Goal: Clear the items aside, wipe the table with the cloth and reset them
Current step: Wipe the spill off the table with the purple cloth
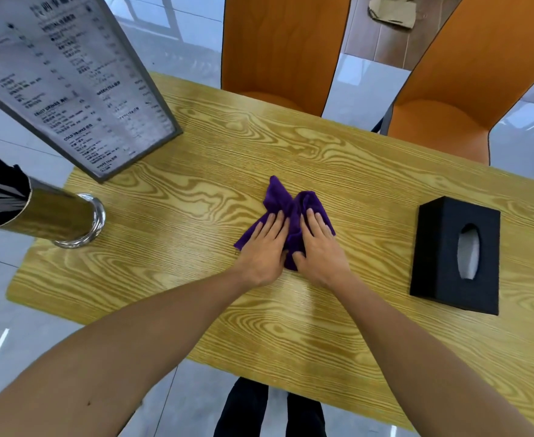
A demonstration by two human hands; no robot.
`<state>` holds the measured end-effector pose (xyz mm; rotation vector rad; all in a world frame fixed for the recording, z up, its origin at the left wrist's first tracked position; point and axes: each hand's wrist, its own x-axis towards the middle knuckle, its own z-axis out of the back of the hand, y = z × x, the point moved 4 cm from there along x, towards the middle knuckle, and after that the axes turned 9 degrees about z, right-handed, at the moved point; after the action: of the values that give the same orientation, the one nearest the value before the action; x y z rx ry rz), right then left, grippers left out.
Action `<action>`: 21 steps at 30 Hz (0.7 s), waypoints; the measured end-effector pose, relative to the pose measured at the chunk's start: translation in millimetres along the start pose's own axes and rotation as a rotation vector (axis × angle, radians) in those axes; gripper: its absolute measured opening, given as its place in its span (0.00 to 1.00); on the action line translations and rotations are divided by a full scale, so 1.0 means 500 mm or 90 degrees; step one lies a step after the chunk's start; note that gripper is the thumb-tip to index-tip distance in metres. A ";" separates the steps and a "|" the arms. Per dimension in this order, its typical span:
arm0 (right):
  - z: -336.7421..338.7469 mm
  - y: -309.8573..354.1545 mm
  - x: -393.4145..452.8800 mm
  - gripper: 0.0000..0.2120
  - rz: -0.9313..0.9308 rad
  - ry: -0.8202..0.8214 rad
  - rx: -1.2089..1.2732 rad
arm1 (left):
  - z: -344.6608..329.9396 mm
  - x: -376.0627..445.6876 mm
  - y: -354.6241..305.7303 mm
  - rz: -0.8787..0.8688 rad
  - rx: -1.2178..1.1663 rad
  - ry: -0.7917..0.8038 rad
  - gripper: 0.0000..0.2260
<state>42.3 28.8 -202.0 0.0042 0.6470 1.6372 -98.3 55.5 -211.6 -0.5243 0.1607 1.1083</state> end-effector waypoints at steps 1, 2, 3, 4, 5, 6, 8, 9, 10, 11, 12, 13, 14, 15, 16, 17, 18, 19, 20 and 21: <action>0.001 0.001 0.001 0.40 -0.003 -0.001 0.001 | 0.003 0.000 -0.001 0.002 -0.014 0.001 0.31; 0.002 0.003 0.000 0.40 -0.005 0.002 0.002 | 0.005 -0.002 -0.001 0.007 -0.030 0.003 0.31; 0.002 0.006 -0.004 0.40 -0.006 0.005 0.000 | 0.007 -0.005 -0.002 0.012 -0.043 0.007 0.31; 0.002 0.009 -0.008 0.40 -0.007 0.005 -0.006 | 0.008 -0.009 -0.002 0.017 -0.052 0.009 0.31; 0.000 0.012 -0.015 0.40 -0.008 0.005 -0.010 | 0.008 -0.014 -0.002 0.021 -0.058 0.012 0.31; -0.001 0.016 -0.024 0.39 -0.008 0.005 -0.011 | 0.007 -0.022 -0.002 0.022 -0.064 0.016 0.31; -0.013 0.028 -0.052 0.39 -0.002 0.012 -0.006 | -0.001 -0.049 -0.001 0.021 -0.071 0.026 0.31; -0.022 0.034 -0.069 0.39 0.003 0.013 -0.003 | -0.008 -0.068 -0.001 0.024 -0.070 0.029 0.31; -0.032 0.041 -0.089 0.38 0.006 0.015 -0.001 | -0.017 -0.090 -0.003 0.029 -0.067 0.028 0.31; -0.041 0.046 -0.108 0.38 0.012 0.018 -0.002 | -0.028 -0.113 -0.005 0.036 -0.064 0.027 0.31; -0.051 0.052 -0.126 0.37 0.018 0.022 -0.007 | -0.038 -0.136 -0.008 0.043 -0.064 0.026 0.31; -0.060 0.058 -0.145 0.37 0.022 0.026 -0.014 | -0.049 -0.161 -0.012 0.049 -0.064 0.023 0.30; -0.070 0.064 -0.165 0.36 0.026 0.030 -0.016 | -0.059 -0.186 -0.016 0.054 -0.067 0.015 0.29; -0.079 0.070 -0.187 0.36 0.030 0.034 -0.014 | -0.068 -0.212 -0.021 0.059 -0.067 0.007 0.29; -0.088 0.077 -0.208 0.35 0.038 0.035 -0.010 | -0.076 -0.236 -0.027 0.065 -0.062 0.002 0.28; -0.096 0.084 -0.230 0.35 0.048 0.029 -0.008 | -0.086 -0.261 -0.033 0.073 -0.056 -0.001 0.27; -0.104 0.090 -0.253 0.34 0.058 0.020 -0.005 | -0.094 -0.283 -0.041 0.080 -0.053 -0.004 0.26; -0.111 0.098 -0.277 0.34 0.065 0.015 -0.001 | -0.103 -0.306 -0.049 0.085 -0.055 -0.008 0.26; -0.118 0.104 -0.300 0.34 0.070 0.016 0.004 | -0.111 -0.328 -0.057 0.086 -0.058 -0.011 0.25; -0.123 0.109 -0.324 0.34 0.072 0.015 0.009 | -0.114 -0.348 -0.065 0.080 -0.059 -0.018 0.25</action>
<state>1.0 -145.5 -173.3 0.0323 0.6864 1.7433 -140.1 -124.0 -184.8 -0.5868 0.1201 1.2497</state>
